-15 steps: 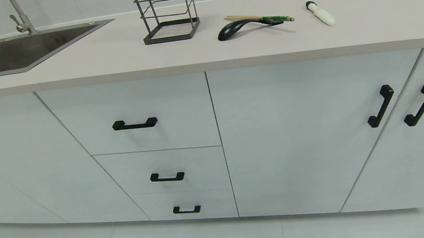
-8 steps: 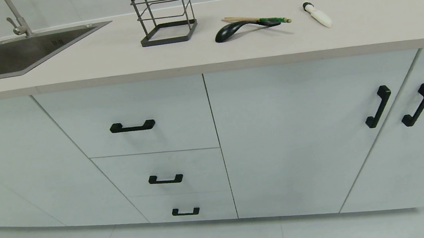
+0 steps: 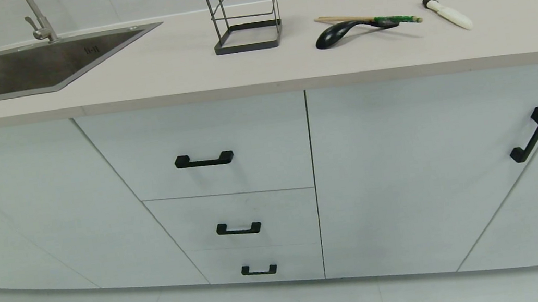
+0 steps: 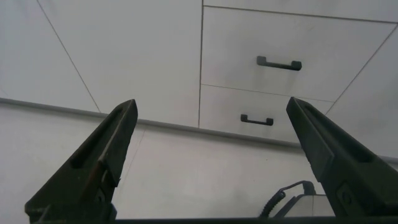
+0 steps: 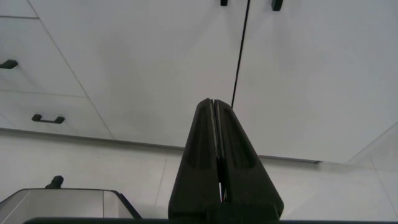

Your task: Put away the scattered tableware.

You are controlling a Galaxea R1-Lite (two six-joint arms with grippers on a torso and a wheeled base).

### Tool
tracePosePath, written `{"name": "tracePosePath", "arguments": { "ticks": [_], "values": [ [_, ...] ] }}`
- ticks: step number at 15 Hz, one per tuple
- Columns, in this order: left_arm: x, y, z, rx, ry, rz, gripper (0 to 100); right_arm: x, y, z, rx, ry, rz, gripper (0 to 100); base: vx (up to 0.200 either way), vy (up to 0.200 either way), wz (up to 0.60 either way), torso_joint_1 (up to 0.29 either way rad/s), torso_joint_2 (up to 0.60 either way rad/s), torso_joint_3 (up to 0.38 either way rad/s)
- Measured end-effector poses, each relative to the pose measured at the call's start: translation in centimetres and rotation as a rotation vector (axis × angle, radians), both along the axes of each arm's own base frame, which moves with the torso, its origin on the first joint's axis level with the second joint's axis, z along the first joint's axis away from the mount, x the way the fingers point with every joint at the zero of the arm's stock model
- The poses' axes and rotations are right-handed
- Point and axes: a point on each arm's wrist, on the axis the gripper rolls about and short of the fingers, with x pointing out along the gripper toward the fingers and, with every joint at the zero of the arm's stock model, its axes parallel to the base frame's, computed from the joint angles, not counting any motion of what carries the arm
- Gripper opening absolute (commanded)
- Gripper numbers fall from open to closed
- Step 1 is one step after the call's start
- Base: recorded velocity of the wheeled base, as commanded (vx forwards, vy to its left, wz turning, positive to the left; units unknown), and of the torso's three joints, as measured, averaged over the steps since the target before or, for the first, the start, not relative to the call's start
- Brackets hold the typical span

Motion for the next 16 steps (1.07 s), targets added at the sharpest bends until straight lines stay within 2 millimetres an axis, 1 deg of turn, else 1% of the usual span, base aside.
{"name": "tracePosePath", "arguments": {
  "ticks": [1, 4, 16],
  "values": [
    [0.0, 0.0, 0.0, 0.0, 0.0, 0.0, 100, 0.0, 0.0, 0.0, 0.0, 0.0, 0.001, 0, 0.0, 0.0, 0.0, 0.0, 0.0, 0.0],
    [0.0, 0.0, 0.0, 0.002, 0.0, 0.0, 100, 0.0, 0.0, 0.0, 0.0, 0.0, 0.0, 0, 0.2, 0.0, 0.0, 0.002, 0.0, 0.002],
    [0.0, 0.0, 0.0, 0.011, 0.001, -0.001, 100, 0.0, 0.0, 0.0, -0.002, 0.0, -0.001, 0, 0.0, 0.0, 0.0, 0.0, 0.0, 0.0]
  ]
}}
